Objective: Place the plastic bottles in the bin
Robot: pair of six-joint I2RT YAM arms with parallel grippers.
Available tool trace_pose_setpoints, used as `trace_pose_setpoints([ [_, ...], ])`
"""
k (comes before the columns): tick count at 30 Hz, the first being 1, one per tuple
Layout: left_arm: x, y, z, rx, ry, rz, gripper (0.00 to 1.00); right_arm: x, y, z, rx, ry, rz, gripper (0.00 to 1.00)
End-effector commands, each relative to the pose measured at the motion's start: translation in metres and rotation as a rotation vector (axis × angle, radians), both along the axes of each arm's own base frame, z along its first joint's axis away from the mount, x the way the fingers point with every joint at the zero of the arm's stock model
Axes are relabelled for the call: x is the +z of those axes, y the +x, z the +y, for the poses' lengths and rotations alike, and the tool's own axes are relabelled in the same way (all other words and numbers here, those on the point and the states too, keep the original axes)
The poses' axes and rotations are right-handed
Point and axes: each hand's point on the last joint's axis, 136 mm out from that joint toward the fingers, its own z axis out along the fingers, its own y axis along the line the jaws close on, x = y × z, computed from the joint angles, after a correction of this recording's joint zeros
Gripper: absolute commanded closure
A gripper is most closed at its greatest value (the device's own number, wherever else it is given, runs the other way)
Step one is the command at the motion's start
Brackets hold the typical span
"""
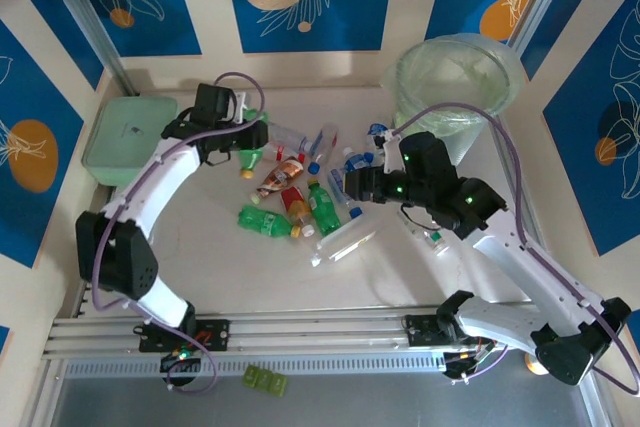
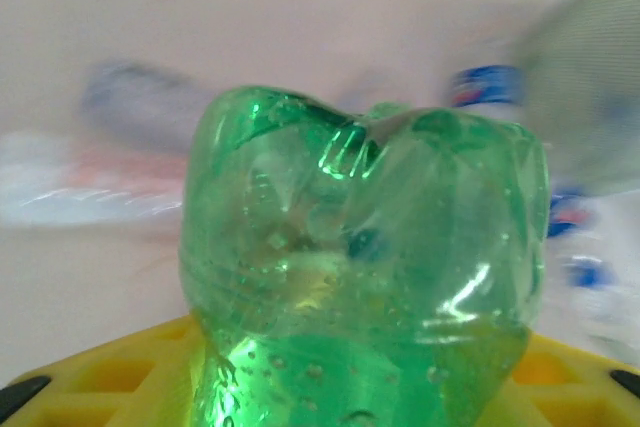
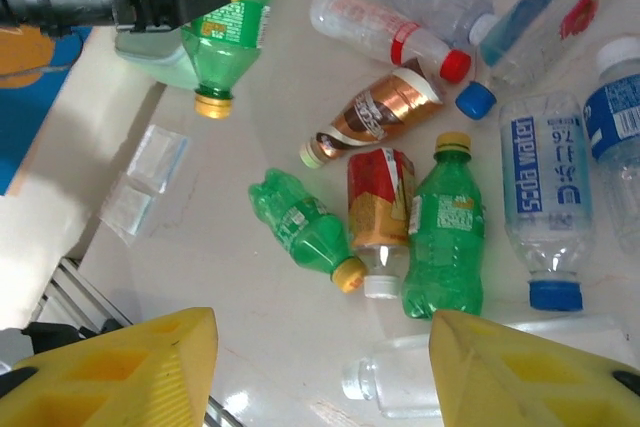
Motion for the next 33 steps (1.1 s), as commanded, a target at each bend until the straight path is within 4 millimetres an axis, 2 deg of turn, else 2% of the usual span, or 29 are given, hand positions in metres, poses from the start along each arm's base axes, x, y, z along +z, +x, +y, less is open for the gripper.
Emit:
trace_pose_setpoints([
  [1, 0.043, -0.038, -0.061, -0.297, -0.283, -0.065, 0.48, 0.042, -0.006, 0.0, 0.05, 0.122, -0.054, 0.41],
  [3, 0.06, -0.059, -0.084, -0.408, -0.35, -0.103, 0.48, 0.053, -0.005, 0.002, 0.086, 0.194, -0.026, 0.39],
  [4, 0.065, -0.07, -0.094, -0.459, -0.364, -0.121, 0.48, 0.058, -0.003, 0.003, 0.099, 0.222, -0.022, 0.35],
  [6, 0.071, -0.089, -0.11, -0.536, -0.362, -0.148, 0.48, 0.066, 0.0, 0.003, 0.104, 0.253, -0.028, 0.3],
  [9, 0.071, -0.104, -0.122, -0.594, -0.362, -0.153, 0.48, 0.073, 0.007, 0.003, 0.111, 0.273, -0.029, 0.26],
  [15, 0.092, -0.135, -0.137, -0.709, -0.434, -0.197, 0.48, 0.077, 0.02, 0.016, 0.156, 0.337, 0.01, 0.18],
  [18, 0.096, -0.141, -0.143, -0.737, -0.461, -0.184, 0.48, 0.078, 0.027, 0.024, 0.167, 0.334, 0.011, 0.13],
  [24, 0.097, -0.147, -0.147, -0.76, -0.468, -0.182, 0.48, 0.074, 0.045, 0.035, 0.154, 0.329, 0.031, 0.13],
  [27, 0.092, -0.146, -0.149, -0.758, -0.461, -0.171, 0.48, 0.077, 0.047, 0.044, 0.173, 0.335, 0.031, 0.17],
  [33, 0.09, -0.143, -0.15, -0.752, -0.44, -0.157, 0.51, 0.065, 0.043, 0.059, 0.187, 0.312, 0.063, 0.28],
])
